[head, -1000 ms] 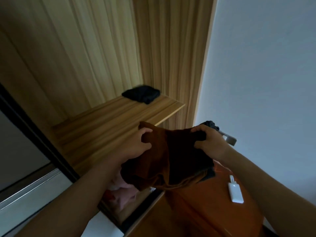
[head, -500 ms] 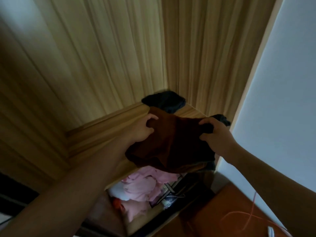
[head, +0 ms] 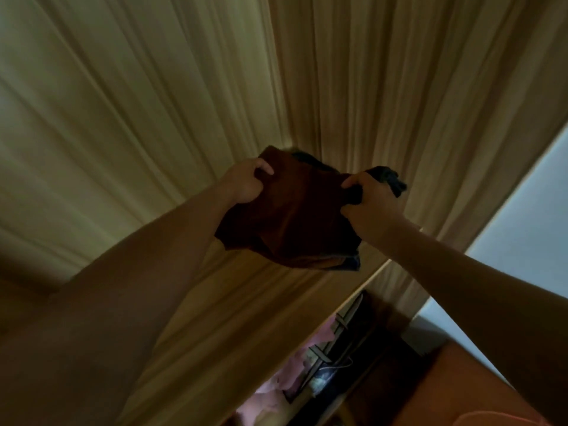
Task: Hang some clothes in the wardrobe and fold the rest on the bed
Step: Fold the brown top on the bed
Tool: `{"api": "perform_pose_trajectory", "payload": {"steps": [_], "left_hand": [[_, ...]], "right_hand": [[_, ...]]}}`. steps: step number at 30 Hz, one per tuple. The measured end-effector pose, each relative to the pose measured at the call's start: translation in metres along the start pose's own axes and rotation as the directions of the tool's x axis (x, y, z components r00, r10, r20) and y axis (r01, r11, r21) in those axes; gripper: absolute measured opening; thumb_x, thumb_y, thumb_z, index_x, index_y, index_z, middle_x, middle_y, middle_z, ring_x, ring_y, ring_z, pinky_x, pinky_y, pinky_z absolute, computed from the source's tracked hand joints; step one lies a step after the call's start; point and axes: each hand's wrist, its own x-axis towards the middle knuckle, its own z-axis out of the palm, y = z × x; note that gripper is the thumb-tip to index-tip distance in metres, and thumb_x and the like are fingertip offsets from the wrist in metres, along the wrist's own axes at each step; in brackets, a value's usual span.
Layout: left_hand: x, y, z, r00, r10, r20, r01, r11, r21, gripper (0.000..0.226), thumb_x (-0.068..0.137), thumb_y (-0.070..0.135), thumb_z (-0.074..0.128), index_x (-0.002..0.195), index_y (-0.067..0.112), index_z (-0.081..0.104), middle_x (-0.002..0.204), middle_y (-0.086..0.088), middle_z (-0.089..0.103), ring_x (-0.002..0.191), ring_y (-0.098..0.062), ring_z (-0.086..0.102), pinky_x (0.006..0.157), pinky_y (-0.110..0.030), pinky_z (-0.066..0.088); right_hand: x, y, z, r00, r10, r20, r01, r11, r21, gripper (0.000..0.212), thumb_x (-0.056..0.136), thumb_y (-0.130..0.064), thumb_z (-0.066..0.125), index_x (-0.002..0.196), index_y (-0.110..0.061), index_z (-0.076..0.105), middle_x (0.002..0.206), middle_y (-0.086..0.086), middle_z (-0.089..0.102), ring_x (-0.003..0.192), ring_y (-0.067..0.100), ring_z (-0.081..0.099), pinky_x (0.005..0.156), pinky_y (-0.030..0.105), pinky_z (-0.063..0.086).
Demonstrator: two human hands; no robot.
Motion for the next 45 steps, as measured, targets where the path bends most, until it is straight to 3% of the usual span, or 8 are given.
{"api": "perform_pose_trajectory", "payload": {"steps": [6,11,16,20,26,39,42,45], "left_hand": [[0.115,0.013,-0.031,0.995,0.092,-0.049,-0.086,0.989,0.116,0.041,0.092,0.002,0.057,0.115,0.035,0.066,0.15,-0.003,0.045,0.116,-0.019,0.054,0.083,-0.026,0.051],[0.175,-0.028,-0.011,0.98,0.098,-0.171,-0.014,0.898,0.439,0.043,0.1,0.013,0.05,0.141,0.023,0.058,0.153,-0.011,0.038,0.137,-0.033,0.04,0.116,-0.045,0.035],[0.194,-0.065,0.033,0.995,0.097,-0.028,-0.073,0.886,0.458,0.052,0.104,0.046,0.041,0.153,0.027,0.04,0.164,-0.011,0.022,0.149,-0.035,0.024,0.119,-0.052,0.028],[0.212,-0.083,0.053,0.996,0.057,0.07,-0.085,0.859,0.504,0.074,0.095,0.074,0.03,0.159,0.042,0.01,0.169,-0.003,-0.004,0.155,-0.03,-0.003,0.123,-0.059,0.008],[0.229,-0.119,0.079,0.975,0.215,-0.064,-0.15,0.837,0.526,0.073,0.09,0.079,0.018,0.155,0.05,0.004,0.169,-0.001,0.007,0.155,-0.024,0.002,0.123,-0.054,0.002],[0.244,-0.125,0.084,0.945,0.303,-0.125,-0.198,0.832,0.518,0.071,0.092,0.074,0.025,0.156,0.046,0.014,0.163,-0.005,0.029,0.15,-0.025,0.024,0.121,-0.05,0.013],[0.224,-0.112,0.079,0.983,0.183,-0.009,-0.149,0.824,0.547,0.071,0.099,0.068,0.02,0.16,0.037,0.0,0.168,-0.01,0.007,0.155,-0.027,0.005,0.125,-0.05,0.004],[0.182,-0.088,0.078,0.984,0.151,0.091,-0.176,0.875,0.452,0.068,0.102,0.057,0.036,0.16,0.024,0.019,0.167,-0.013,0.012,0.154,-0.031,0.011,0.124,-0.047,0.016]], "right_hand": [[0.09,-0.002,0.019,0.993,-0.037,-0.111,0.049,0.993,0.107,0.04,0.09,-0.01,0.064,0.116,-0.036,0.048,0.129,0.012,0.041,0.095,0.023,0.057,0.066,0.033,0.056],[0.11,0.052,0.041,0.81,0.42,0.409,-0.43,0.9,-0.072,0.083,0.097,-0.043,0.064,0.157,-0.044,0.007,0.146,0.003,0.04,0.118,0.039,0.058,0.076,0.048,0.058],[0.134,0.073,0.073,0.989,0.067,0.128,0.015,0.835,-0.55,0.037,0.104,-0.041,0.043,0.133,-0.02,0.053,0.126,0.014,0.058,0.113,0.034,0.059,0.083,0.038,0.048],[0.161,0.054,0.106,0.965,-0.078,0.25,0.235,0.678,-0.696,0.075,0.093,-0.077,0.018,0.157,-0.037,0.011,0.167,0.009,0.0,0.153,0.039,-0.005,0.12,0.06,0.008],[0.203,0.077,0.147,0.965,0.128,0.23,0.096,0.642,-0.761,0.109,0.06,-0.105,0.004,0.145,-0.049,-0.035,0.157,0.007,-0.042,0.139,0.041,-0.044,0.107,0.077,-0.017],[0.219,0.085,0.158,0.957,0.177,0.229,0.043,0.696,-0.717,0.116,0.053,-0.108,0.014,0.145,-0.053,-0.031,0.16,0.001,-0.039,0.143,0.035,-0.041,0.1,0.073,-0.028],[0.201,0.079,0.132,0.924,0.187,0.334,0.097,0.729,-0.678,0.108,0.072,-0.096,0.038,0.152,-0.05,-0.019,0.163,-0.003,-0.032,0.148,0.031,-0.034,0.113,0.069,-0.015],[0.164,0.079,0.087,0.927,0.159,0.339,0.066,0.822,-0.566,0.086,0.083,-0.076,0.054,0.155,-0.043,0.021,0.168,0.005,0.011,0.153,0.033,0.013,0.12,0.06,0.016]]}}
